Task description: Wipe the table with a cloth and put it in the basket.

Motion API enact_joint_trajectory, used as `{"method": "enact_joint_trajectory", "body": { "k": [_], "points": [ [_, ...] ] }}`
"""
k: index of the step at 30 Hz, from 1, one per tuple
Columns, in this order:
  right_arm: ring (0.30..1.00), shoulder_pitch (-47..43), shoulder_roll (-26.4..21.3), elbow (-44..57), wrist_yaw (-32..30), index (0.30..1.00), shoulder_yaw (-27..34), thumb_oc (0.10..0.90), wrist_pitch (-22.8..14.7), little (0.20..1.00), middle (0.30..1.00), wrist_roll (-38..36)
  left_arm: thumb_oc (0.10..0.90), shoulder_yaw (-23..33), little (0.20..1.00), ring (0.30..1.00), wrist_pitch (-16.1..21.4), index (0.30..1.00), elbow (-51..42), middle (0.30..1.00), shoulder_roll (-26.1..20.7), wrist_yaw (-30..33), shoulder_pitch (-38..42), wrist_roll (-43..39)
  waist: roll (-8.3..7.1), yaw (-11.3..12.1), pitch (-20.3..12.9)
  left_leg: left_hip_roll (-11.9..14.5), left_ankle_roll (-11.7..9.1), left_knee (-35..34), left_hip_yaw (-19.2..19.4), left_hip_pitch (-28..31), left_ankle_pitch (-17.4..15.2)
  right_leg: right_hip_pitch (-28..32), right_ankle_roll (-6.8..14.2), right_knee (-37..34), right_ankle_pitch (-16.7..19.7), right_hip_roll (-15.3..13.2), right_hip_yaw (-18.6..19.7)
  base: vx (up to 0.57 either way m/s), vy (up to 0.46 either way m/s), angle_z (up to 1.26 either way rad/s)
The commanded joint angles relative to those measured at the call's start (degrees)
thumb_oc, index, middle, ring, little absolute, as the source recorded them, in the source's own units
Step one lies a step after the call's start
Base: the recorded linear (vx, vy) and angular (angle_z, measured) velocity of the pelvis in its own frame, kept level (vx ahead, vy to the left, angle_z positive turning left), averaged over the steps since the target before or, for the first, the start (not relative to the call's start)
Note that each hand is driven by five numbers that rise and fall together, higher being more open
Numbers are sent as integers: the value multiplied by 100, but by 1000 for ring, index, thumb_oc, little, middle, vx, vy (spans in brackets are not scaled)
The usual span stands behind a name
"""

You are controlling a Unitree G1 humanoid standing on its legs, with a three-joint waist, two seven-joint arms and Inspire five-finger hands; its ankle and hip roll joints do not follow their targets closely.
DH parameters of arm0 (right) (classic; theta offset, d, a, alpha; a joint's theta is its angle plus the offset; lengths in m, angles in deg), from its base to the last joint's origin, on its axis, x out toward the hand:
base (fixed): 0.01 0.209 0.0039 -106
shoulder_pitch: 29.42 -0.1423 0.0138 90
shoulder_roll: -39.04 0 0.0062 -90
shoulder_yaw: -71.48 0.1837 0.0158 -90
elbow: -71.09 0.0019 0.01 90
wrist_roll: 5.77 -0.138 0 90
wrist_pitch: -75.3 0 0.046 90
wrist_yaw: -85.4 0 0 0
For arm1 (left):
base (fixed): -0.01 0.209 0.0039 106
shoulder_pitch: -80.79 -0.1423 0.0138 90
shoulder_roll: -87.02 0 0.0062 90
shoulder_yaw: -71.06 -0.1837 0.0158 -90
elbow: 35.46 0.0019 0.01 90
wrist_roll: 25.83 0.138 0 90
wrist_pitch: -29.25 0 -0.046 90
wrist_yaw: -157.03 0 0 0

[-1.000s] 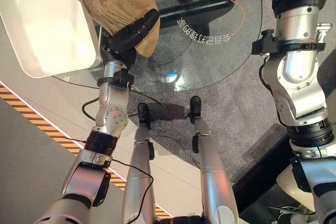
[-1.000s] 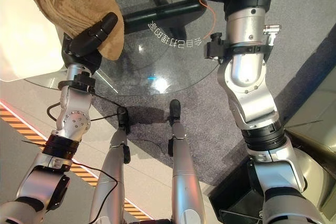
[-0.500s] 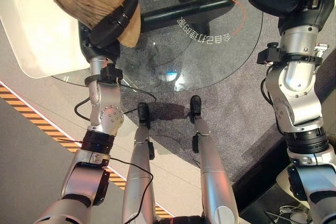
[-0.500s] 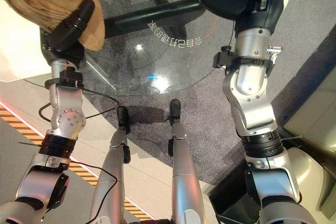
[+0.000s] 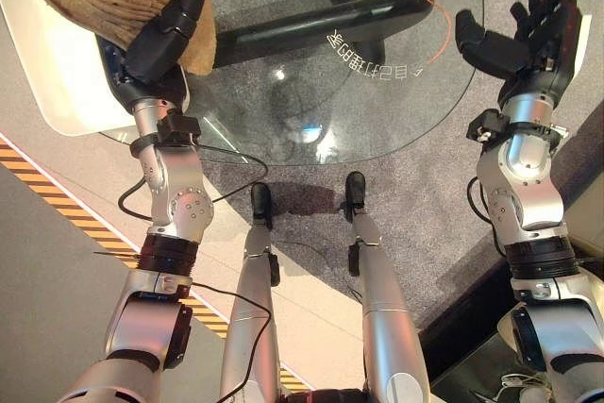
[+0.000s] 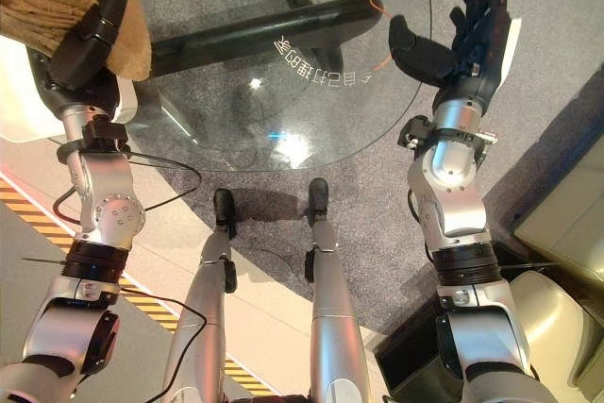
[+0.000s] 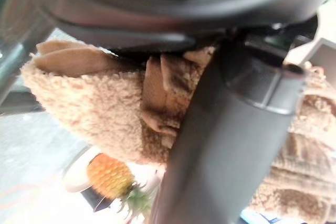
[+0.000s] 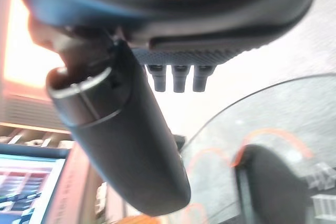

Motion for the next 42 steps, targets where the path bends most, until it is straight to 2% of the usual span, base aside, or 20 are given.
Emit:
{"method": "enact_joint_trajectory", "body": {
  "k": [1, 7, 19, 30, 36, 42],
  "points": [
    [900, -93, -307, 255, -129, 900, 584, 800, -486, 900, 900, -197, 100, 571, 200, 300, 967, 300, -207, 300, -550, 60, 572, 673, 223, -66, -147, -307, 315, -159, 165, 185, -157, 451, -62, 115, -605, 227, -360, 0, 0, 0],
    [900, -50, -425, -381, -26, 900, 581, 800, -699, 900, 900, -496, 100, 628, 200, 300, 1054, 300, 64, 300, -711, 293, 644, 775, 250, -57, -147, -306, 301, -144, 164, 141, -126, 414, -61, 105, -573, 206, -379, -7, 3, 0],
    [900, -50, -762, -1894, 129, 900, 408, 800, -1025, 900, 900, -1058, 100, 627, 200, 300, 1017, 300, 855, 300, -1429, 976, 974, 817, 278, -52, -147, -281, 260, -82, 133, 46, -171, 347, -83, 125, -652, 196, -404, -3, 0, 0],
    [900, -56, -915, -3402, 370, 900, -75, 800, -1058, 900, 900, -1445, 100, 338, 200, 300, 942, 300, 1767, 300, -2040, 1481, 1464, 801, 276, -61, -147, -258, 220, 7, 118, -25, -273, 309, -113, 158, -780, 190, -441, -3, 0, 0],
    [900, -26, -847, -4172, 791, 900, -189, 800, -1046, 900, 900, -1522, 100, 168, 200, 300, 751, 300, 2153, 300, -2235, 1752, 1729, 988, 287, -51, -147, -247, 226, 27, 120, -118, -237, 237, -128, 142, -759, 190, -459, 0, 0, 0],
    [900, 24, -758, -4635, 1033, 900, -325, 800, -988, 900, 900, -1472, 100, -33, 200, 300, 210, 300, 2531, 300, -2339, 2120, 1871, 1150, 306, -51, -147, -246, 230, 44, 112, -139, -258, 224, -135, 148, -800, 199, -452, 0, 0, 0]
  ]
}}
